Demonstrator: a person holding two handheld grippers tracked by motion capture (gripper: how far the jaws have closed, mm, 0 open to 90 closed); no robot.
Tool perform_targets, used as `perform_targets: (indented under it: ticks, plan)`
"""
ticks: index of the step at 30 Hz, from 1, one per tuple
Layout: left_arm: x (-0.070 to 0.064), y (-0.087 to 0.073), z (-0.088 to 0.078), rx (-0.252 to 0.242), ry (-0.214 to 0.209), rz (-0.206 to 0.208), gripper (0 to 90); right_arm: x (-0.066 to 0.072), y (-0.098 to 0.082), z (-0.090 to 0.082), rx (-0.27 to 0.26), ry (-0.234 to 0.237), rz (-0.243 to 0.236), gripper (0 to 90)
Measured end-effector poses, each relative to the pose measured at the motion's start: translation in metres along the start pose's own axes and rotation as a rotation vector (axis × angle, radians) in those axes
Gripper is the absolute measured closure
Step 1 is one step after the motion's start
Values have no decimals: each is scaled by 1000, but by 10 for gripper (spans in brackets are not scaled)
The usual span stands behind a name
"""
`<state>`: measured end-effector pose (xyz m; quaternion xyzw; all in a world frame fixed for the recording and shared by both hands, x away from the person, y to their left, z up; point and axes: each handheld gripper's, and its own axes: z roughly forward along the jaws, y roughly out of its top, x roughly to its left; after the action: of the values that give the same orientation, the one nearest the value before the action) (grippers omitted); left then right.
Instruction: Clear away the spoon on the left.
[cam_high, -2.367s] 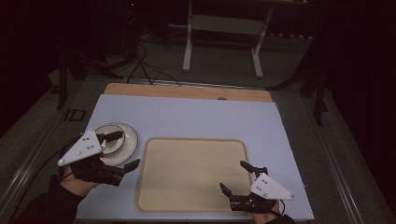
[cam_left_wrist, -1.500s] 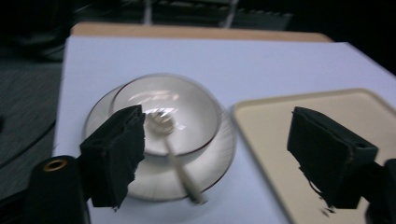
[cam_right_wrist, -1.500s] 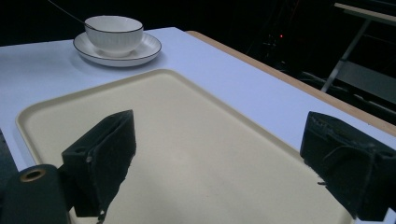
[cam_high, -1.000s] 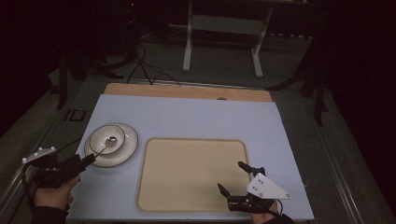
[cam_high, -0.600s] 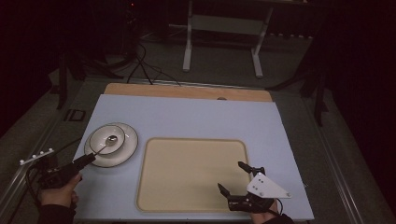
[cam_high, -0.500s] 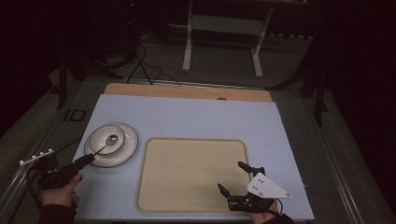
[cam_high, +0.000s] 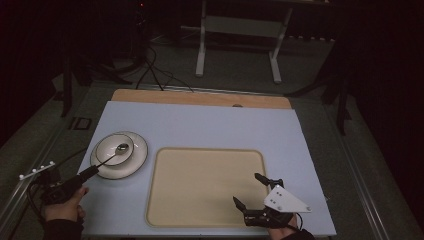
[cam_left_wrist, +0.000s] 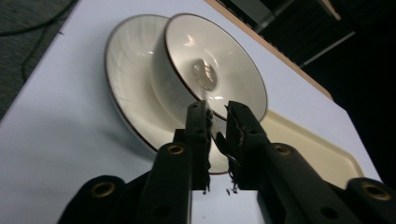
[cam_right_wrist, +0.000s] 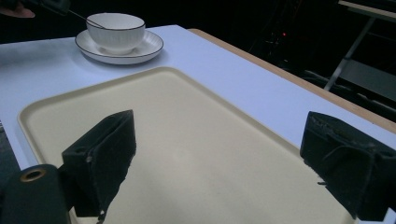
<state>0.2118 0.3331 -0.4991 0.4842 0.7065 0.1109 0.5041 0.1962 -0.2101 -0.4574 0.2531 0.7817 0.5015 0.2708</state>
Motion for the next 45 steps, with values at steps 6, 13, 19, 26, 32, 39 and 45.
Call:
perform_targets:
  ticks: [6, 13, 19, 26, 32, 39, 45]
  plan:
    - [1, 1, -1, -15, 22, 10, 847, 0, 0, 0, 2, 1, -1, 108]
    - [0, 5, -3, -42, 62, 90, 887, -1, -1, 1, 5, 4, 6, 108]
    - [-5, 9, -5, -42, 74, 153, 891, -2, -1, 1, 4, 4, 15, 107]
    - [-8, 19, -13, -44, 58, 198, 894, -2, -1, 1, 2, 2, 16, 108]
    - [-13, 31, -24, -44, 40, 251, 894, -2, -1, 1, 1, 0, 16, 107]
    - [-19, 39, -35, -51, 9, 290, 894, -2, -1, 0, -1, -3, 20, 107]
    - [-30, 50, -47, -55, -15, 359, 894, -3, -2, 1, -1, -2, 20, 107]
